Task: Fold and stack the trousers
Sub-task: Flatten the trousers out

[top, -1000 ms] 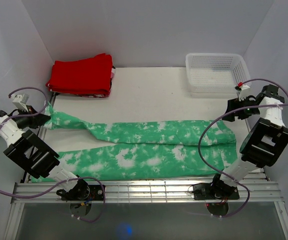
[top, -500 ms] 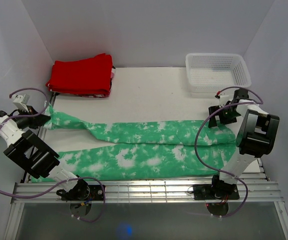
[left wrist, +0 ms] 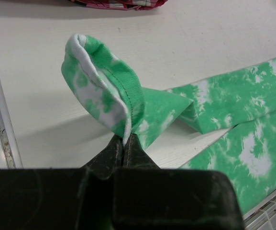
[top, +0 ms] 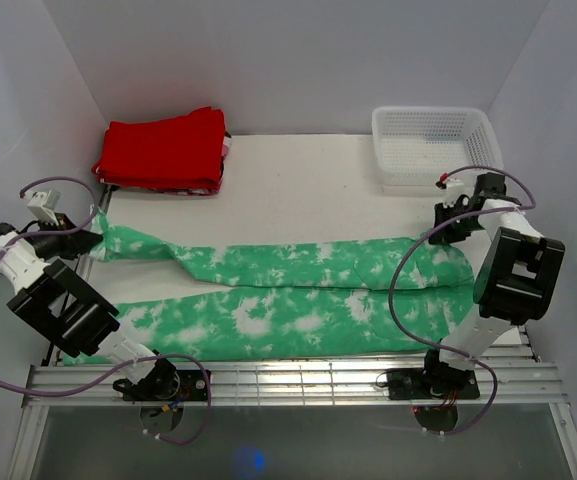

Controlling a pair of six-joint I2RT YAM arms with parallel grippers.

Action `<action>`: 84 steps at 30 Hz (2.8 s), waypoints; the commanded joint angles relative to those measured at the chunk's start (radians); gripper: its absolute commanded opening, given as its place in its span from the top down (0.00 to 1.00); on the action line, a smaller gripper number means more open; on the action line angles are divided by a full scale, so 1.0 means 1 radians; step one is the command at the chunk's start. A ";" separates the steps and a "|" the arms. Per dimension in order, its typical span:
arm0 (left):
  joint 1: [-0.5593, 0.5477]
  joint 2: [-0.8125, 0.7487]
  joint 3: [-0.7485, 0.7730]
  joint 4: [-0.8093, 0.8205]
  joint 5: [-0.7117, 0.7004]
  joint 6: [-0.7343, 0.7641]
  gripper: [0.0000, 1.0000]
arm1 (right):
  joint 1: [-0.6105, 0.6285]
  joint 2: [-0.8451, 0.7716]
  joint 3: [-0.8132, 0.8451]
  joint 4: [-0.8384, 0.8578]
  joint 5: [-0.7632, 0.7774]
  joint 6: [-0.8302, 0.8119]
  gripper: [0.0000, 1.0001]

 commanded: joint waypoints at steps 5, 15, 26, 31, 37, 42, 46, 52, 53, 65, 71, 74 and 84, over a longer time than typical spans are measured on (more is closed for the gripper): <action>0.052 -0.032 0.082 0.092 0.025 -0.145 1.00 | -0.233 -0.304 0.044 -0.020 -0.247 -0.107 0.92; 0.063 -0.063 0.079 0.124 0.029 0.026 1.00 | -0.426 -0.318 0.058 -0.014 -0.401 -0.162 0.92; -0.010 -0.094 -0.059 0.272 0.052 0.040 1.00 | -0.404 -0.291 -0.045 0.265 -0.416 -0.003 0.92; -0.157 -0.055 -0.123 0.655 -0.072 -0.218 1.00 | -0.343 -0.190 -0.066 0.451 -0.339 0.132 0.92; -0.271 0.167 0.047 0.778 -0.278 -0.554 0.83 | -0.219 -0.025 0.070 0.487 -0.131 0.151 0.55; -0.260 0.249 0.245 0.539 -0.370 -0.501 0.46 | -0.216 -0.005 0.184 0.335 -0.049 0.071 0.05; -0.219 0.146 0.202 0.404 -0.372 -0.356 0.02 | -0.220 -0.102 0.173 0.191 -0.054 -0.089 0.07; -0.196 0.035 0.155 -0.088 -0.413 0.045 0.08 | -0.222 -0.209 0.170 -0.299 -0.160 -0.471 0.00; -0.194 0.025 0.100 -0.132 -0.432 0.140 0.11 | -0.222 -0.215 0.163 -0.354 -0.157 -0.504 0.07; -0.190 -0.034 -0.348 -0.135 -0.764 0.233 0.67 | -0.217 -0.252 -0.244 -0.322 0.062 -0.613 0.41; -0.196 0.128 -0.360 0.061 -0.766 0.093 0.73 | -0.217 -0.214 -0.339 -0.187 0.152 -0.587 0.43; -0.200 0.239 -0.260 0.110 -0.696 -0.002 0.73 | -0.217 -0.197 -0.324 -0.192 0.142 -0.576 0.44; -0.268 0.387 0.031 0.201 -0.575 -0.182 0.67 | -0.217 -0.208 -0.131 -0.388 -0.011 -0.605 0.44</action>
